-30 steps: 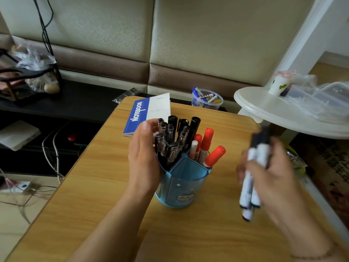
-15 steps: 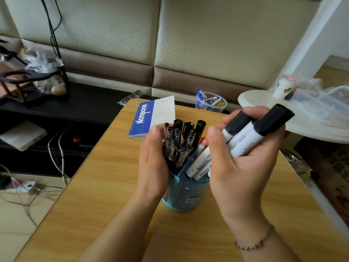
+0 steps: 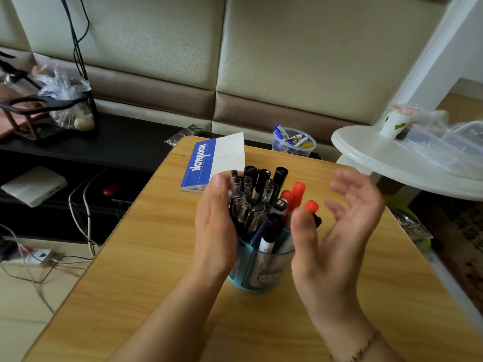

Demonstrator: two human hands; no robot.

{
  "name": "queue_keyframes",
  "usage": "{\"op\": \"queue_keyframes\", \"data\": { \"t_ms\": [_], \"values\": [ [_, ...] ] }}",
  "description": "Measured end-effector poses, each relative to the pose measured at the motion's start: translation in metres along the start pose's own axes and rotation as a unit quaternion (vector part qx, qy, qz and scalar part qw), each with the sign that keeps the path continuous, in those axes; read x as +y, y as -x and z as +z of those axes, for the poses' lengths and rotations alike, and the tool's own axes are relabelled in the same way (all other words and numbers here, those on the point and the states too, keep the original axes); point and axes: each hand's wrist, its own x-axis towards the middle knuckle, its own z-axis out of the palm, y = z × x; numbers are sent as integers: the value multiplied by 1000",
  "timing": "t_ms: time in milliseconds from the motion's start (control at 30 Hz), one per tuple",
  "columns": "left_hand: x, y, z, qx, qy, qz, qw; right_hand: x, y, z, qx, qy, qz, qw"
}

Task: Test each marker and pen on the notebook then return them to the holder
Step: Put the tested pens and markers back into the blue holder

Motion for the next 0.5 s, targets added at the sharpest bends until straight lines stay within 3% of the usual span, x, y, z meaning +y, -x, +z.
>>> {"op": "queue_keyframes", "data": {
  "t_ms": [167, 300, 400, 500],
  "values": [
    [-3, 0, -2, -4, -11, -3, 1000, 15, 35, -5, -210, -36, 135, 968],
    [-6, -1, -3, -11, -50, -17, 999, 30, 27, -18, -221, -1, 190, 957],
    [-10, -4, -7, 40, -98, -19, 994, 36, 3, -30, -242, 77, 214, 943],
    [-14, -6, -9, 74, -97, -61, 991, 63, -30, -32, -209, 137, 228, 941]
  ]
}}
